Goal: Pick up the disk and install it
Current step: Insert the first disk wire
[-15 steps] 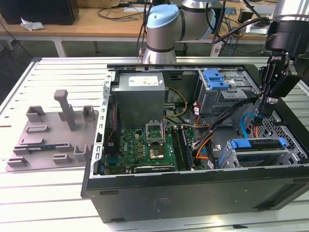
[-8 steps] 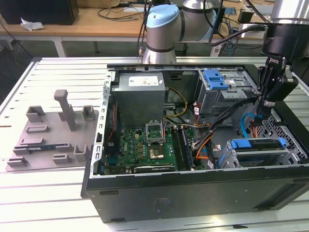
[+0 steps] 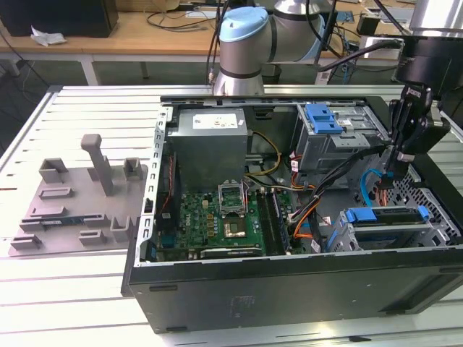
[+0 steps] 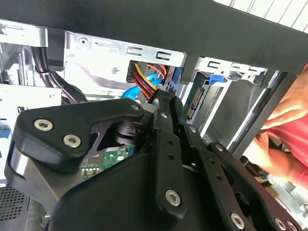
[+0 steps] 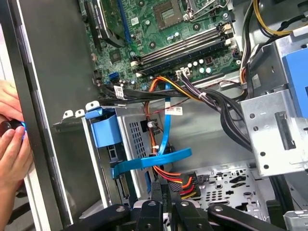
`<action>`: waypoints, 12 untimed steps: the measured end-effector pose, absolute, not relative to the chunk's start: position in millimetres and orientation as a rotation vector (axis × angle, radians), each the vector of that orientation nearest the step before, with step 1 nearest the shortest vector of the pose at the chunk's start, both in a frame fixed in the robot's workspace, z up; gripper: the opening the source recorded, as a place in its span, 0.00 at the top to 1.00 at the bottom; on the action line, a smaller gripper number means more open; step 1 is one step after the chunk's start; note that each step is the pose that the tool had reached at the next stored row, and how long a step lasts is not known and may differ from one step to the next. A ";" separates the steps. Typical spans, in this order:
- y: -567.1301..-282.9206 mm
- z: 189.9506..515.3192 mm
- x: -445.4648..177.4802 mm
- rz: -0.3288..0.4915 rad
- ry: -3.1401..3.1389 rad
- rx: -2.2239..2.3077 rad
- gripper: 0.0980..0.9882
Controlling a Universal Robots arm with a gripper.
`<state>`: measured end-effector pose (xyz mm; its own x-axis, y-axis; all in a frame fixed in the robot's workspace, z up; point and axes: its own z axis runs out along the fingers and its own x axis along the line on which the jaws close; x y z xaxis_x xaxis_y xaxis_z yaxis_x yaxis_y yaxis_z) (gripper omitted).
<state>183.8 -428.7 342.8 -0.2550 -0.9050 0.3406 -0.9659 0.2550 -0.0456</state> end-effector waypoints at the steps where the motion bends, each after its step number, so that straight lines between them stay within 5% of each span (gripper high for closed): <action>1: -429.8 343.4 183.6 0.357 -2.286 1.746 0.92; 12: -445.4 347.6 174.1 0.332 -2.315 1.765 0.92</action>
